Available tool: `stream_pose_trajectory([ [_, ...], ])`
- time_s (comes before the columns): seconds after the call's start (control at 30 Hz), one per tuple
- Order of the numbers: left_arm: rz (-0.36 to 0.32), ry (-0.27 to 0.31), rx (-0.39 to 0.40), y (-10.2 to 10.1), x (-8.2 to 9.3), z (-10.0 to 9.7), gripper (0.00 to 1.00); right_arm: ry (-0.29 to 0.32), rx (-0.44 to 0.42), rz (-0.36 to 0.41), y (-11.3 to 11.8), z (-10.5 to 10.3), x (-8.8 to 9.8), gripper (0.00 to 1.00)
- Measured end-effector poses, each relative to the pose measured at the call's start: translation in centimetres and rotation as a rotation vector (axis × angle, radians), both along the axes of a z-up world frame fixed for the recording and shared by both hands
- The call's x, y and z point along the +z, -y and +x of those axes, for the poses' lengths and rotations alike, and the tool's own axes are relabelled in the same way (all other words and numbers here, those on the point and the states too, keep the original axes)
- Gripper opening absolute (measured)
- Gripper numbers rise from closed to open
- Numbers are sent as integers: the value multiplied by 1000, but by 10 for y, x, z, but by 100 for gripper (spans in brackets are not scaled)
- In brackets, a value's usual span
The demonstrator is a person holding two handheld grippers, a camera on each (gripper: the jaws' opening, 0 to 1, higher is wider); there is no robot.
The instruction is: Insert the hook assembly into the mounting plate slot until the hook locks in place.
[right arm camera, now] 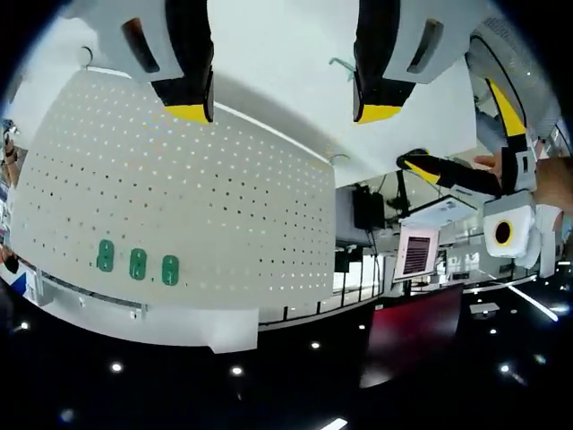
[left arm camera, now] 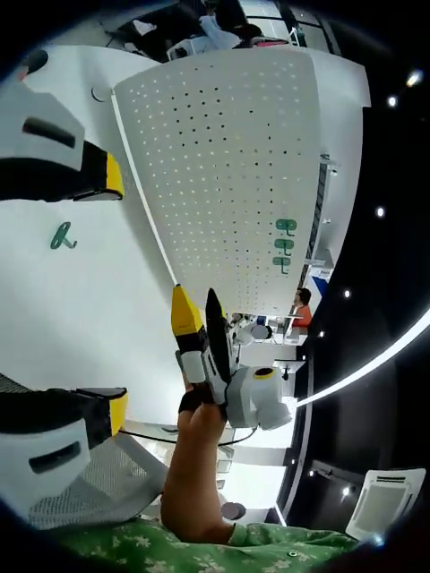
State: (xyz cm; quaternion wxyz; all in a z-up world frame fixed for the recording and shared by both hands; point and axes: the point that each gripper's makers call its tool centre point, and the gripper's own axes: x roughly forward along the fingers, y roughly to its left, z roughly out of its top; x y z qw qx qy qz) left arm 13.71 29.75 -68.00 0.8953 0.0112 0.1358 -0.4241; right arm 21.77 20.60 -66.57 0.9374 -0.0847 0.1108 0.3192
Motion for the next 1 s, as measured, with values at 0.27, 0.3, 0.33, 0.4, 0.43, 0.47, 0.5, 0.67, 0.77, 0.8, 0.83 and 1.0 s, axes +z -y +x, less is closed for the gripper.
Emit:
stream_pose_trajectory([
  [0.27, 40, -9, 46, -9, -13, 4, 85, -20, 47, -2, -12, -14, -7, 64],
  [0.3, 51, -13, 52, -10, -16, 6, 84, -22, 51, -2, -12, -14, -8, 64],
  [0.33, 64, -18, 55, -10, -20, 7, 82, -23, 54, -3, -12, -15, -8, 64],
  [0.4, 98, -29, 54, -8, -28, 9, 77, -26, 61, -4, -11, -17, -10, 63],
  [0.43, 112, -32, 53, -7, -31, 10, 73, -27, 64, -5, -11, -17, -11, 63],
  [0.47, 118, -32, 54, -6, -33, 10, 70, -28, 66, -5, -10, -17, -12, 63],
  [0.5, 146, -32, 53, -6, -37, 12, 68, -29, 67, -4, -9, -16, -13, 63],
  [0.67, 242, -33, 49, -2, -54, 20, 66, -35, 69, 6, -7, -12, -15, 62],
  [0.77, 288, -48, 61, -1, -66, 28, 63, -38, 74, 8, -8, -11, -17, 62],
  [0.8, 285, -53, 60, 0, -69, 30, 61, -41, 74, 7, -8, -10, -18, 62],
  [0.83, 285, -57, 61, 1, -70, 32, 60, -43, 75, 9, -8, -10, -20, 62],
  [1.0, 314, -73, 79, 2, -82, 44, 57, -55, 75, 17, -8, -8, -25, 61],
])
